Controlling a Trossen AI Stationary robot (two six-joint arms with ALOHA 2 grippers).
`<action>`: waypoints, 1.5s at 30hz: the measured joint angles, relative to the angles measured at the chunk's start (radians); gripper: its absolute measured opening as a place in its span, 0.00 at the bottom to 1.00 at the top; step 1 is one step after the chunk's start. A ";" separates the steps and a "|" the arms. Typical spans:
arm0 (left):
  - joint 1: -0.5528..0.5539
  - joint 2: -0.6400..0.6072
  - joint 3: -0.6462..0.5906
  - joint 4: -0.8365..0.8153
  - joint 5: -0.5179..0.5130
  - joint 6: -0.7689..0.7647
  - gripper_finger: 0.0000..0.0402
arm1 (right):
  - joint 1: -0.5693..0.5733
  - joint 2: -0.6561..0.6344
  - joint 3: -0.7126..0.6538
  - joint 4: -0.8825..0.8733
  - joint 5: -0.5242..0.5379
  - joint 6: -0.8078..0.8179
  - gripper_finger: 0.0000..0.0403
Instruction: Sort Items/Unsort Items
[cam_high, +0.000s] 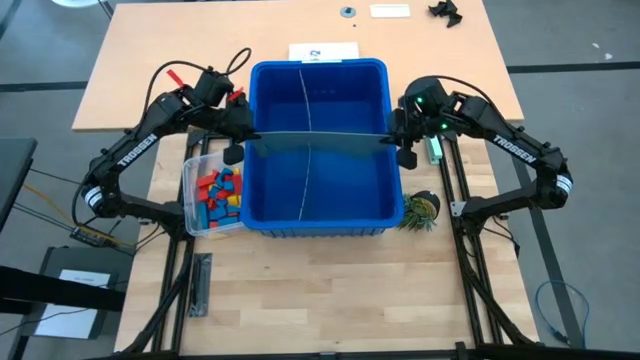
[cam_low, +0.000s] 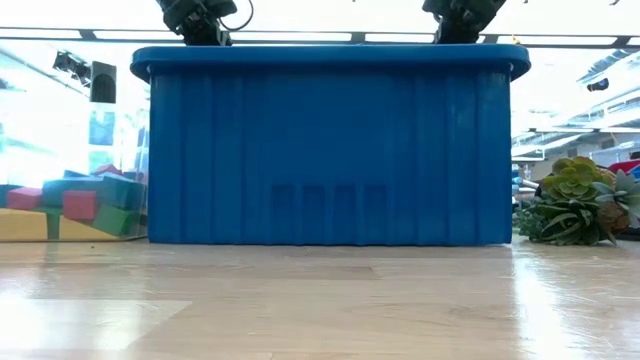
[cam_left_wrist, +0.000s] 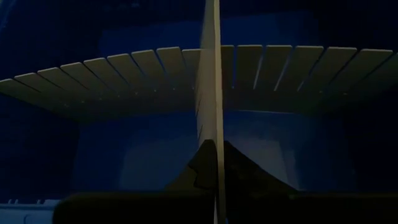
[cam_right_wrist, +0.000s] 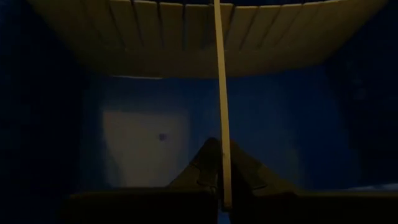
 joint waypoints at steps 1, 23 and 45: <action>0.000 0.000 0.000 0.001 0.000 -0.002 0.04 | -0.001 0.002 0.000 0.010 0.029 -0.018 0.02; -0.005 0.049 -0.002 -0.039 -0.003 -0.009 0.04 | -0.028 0.060 0.002 0.008 0.044 -0.064 0.02; -0.216 0.057 0.000 -0.048 -0.283 -0.035 0.04 | -0.019 0.060 0.001 -0.012 0.032 -0.109 0.02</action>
